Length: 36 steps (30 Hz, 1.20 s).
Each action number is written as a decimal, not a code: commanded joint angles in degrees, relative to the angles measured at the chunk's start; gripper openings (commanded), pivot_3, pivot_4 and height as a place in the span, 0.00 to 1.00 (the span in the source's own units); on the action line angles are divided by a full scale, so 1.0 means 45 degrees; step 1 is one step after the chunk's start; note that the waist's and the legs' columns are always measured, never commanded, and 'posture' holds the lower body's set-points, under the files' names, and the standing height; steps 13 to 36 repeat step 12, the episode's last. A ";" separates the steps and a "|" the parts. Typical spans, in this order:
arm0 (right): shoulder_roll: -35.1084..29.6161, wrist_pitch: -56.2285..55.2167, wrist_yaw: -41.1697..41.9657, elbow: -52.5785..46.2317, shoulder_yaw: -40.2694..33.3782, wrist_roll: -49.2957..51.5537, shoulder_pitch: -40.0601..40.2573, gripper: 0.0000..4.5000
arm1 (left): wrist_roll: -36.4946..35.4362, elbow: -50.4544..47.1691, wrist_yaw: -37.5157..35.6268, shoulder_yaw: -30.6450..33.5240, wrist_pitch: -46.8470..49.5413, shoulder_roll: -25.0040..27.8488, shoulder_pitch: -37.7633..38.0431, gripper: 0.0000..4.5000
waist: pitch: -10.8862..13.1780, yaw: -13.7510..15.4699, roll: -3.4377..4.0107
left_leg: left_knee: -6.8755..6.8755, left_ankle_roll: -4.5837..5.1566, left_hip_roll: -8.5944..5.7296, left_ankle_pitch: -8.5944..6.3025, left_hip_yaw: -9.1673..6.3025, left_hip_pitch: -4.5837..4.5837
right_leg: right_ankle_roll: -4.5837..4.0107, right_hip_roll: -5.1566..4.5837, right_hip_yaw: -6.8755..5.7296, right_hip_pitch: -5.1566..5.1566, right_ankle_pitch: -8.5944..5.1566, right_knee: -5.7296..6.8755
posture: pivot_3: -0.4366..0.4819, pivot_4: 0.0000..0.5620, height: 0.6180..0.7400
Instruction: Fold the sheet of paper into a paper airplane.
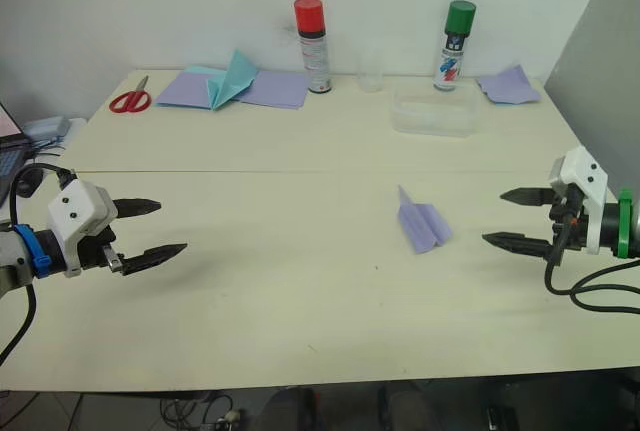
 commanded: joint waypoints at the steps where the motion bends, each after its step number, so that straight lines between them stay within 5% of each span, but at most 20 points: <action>1: 0.0270 -0.0062 -0.0461 0.0170 -0.0406 0.0202 -0.0339 1.00 | -0.0222 -0.0660 0.0281 0.0839 0.0173 -0.0105 0.0293 1.00 | 0.0000 -0.0005 0.0000 | 0.0000 0.0000 -0.0002 0.0000 0.0004 0.0001 | 0.0000 0.0000 0.0001 0.0000 0.0000 -0.0001 | 0.48 0.27 1.00; 36: 0.0583 -0.0415 -0.0606 0.0630 -0.0246 0.0002 -0.0278 1.00 | 0.0109 -0.0700 0.0980 0.1158 -0.0211 -0.0518 0.0401 1.00 | 0.0000 0.0005 0.0000 | 0.0006 0.0000 -0.0007 0.0000 0.0011 0.0000 | 0.0013 -0.0002 0.0002 0.0001 0.0008 0.0000 | 0.48 0.27 1.00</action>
